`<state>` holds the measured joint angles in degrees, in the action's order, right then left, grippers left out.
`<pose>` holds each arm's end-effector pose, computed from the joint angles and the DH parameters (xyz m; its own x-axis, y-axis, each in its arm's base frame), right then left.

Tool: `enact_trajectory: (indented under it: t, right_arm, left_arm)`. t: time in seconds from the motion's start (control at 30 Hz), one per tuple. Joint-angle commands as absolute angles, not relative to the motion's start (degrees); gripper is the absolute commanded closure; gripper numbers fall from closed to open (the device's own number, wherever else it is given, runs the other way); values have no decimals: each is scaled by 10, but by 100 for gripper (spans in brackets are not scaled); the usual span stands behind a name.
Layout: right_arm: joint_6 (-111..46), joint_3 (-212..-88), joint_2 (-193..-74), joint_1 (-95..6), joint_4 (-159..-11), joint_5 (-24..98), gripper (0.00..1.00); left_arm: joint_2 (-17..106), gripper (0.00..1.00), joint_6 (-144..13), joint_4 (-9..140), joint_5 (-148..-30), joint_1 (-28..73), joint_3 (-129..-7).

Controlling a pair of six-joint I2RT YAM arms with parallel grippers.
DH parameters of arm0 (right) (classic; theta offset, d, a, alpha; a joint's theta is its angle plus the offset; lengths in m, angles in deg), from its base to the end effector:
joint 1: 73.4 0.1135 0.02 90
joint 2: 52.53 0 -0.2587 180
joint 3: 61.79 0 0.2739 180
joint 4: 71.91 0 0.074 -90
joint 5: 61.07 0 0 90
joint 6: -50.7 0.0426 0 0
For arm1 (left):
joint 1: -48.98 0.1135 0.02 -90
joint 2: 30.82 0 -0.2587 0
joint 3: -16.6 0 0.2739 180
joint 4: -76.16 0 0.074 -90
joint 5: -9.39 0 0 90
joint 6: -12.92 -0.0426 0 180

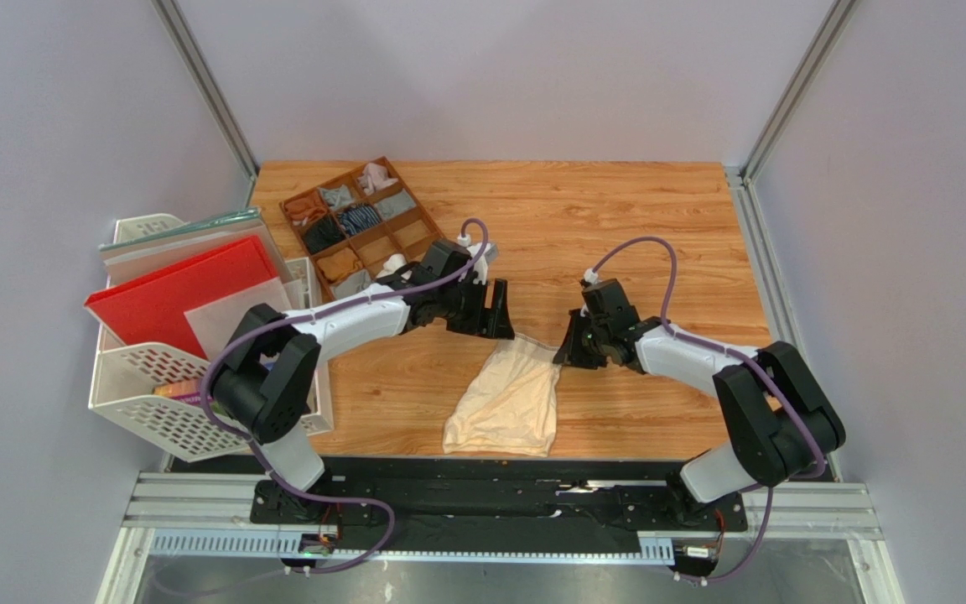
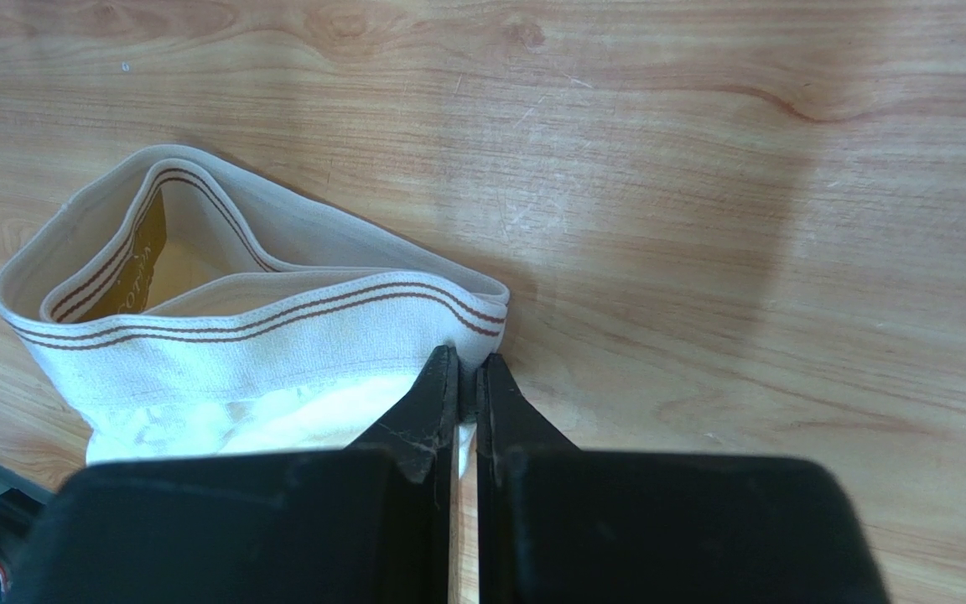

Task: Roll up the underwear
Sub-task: Adjust the underwear at the center of the board.

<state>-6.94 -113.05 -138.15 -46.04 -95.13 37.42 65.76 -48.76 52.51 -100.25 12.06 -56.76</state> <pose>0.2534 0.1382 0.1188 -0.9142 0.1230 -0.3862 -0.0421 0.9189 0.3922 0.2947 -0.2393 0.1792 -0.8692 0.0942 -0.4855 0.3830 0.7493 -0.5403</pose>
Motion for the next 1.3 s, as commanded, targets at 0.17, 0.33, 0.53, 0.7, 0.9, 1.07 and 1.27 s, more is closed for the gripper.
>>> enact_trajectory:
  t: [0.17, 0.33, 0.53, 0.7, 0.9, 1.07, 1.27]
  right_arm:
    - [-70, -1125, -1389, -451, -1006, 368, 100]
    - [-70, -1126, -1389, -449, -1008, 366, 100]
    - [-67, -1126, -1382, -447, -1016, 356, 100]
    - [-64, -1126, -1378, -447, -1017, 354, 100]
    - [-63, -1128, -1373, -446, -1021, 353, 100]
    - [-63, -1127, -1371, -446, -1023, 350, 100]
    - [-63, -1127, -1370, -446, -1024, 349, 100]
  left_arm:
    - [667, 23, -505, 564, -1023, 124, -561]
    - [679, 23, -504, 580, -1029, 123, -552]
    - [696, 25, -504, 568, -1015, 123, -553]
    - [704, 29, -502, 555, -989, 123, -552]
    - [726, 34, -503, 560, -978, 122, -552]
    - [739, 37, -499, 582, -989, 122, -547]
    - [746, 44, -507, 602, -977, 122, -532]
